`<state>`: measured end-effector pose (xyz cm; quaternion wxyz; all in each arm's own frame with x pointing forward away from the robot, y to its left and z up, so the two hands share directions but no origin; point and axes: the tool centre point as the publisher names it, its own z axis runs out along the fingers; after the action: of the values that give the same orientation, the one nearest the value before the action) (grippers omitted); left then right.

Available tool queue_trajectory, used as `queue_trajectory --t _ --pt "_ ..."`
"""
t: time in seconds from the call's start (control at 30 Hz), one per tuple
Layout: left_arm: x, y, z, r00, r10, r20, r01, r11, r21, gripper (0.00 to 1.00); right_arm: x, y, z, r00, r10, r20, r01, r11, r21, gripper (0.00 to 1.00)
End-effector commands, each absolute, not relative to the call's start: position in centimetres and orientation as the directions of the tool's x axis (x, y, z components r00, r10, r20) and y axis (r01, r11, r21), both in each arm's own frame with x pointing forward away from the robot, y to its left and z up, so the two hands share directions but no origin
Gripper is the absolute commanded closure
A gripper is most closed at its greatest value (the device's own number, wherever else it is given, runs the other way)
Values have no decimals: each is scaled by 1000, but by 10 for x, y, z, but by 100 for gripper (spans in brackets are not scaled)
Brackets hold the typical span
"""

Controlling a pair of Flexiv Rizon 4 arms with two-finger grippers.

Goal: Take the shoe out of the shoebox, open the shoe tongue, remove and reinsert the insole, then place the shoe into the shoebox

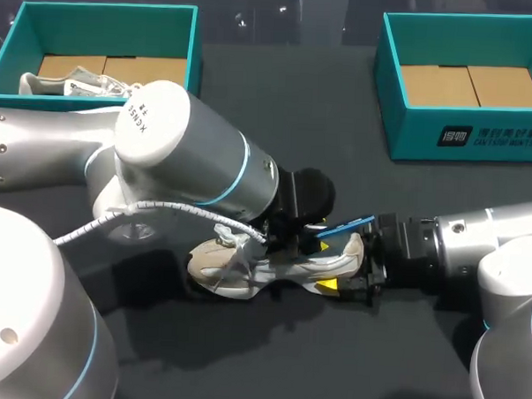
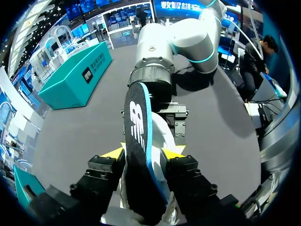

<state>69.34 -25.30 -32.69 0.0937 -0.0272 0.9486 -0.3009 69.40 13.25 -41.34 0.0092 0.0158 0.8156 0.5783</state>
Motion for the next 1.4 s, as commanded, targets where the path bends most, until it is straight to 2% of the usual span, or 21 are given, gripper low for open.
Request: queue_trajectory --t 0.03,0.27,0.6,0.7,0.8,0.83,1.4 --pt "694 -250 -336 -978 -114 -174 12 802 -597 53 693 133 -413 -999 38 2 15 333 943 100" --pt "698 -250 -340 -976 -108 -188 28 796 -605 53 693 133 -413 -999 38 2 15 333 943 100" --pt "701 -262 -349 -969 -115 -217 37 805 -591 57 693 133 -413 -999 38 2 15 333 943 100" --pt "704 -266 -353 -969 -118 -219 32 813 -581 65 693 133 -413 -999 38 2 15 333 943 100" --pt "706 -268 -353 -969 -123 -215 24 817 -577 87 693 133 -413 -999 38 2 15 333 943 100" --pt "707 -268 -353 -969 -125 -214 22 817 -576 100 693 133 -413 -999 38 2 15 333 943 100" --pt "697 -277 -298 -996 -67 -51 -25 813 -582 100 693 133 -413 -999 38 2 15 333 943 100"
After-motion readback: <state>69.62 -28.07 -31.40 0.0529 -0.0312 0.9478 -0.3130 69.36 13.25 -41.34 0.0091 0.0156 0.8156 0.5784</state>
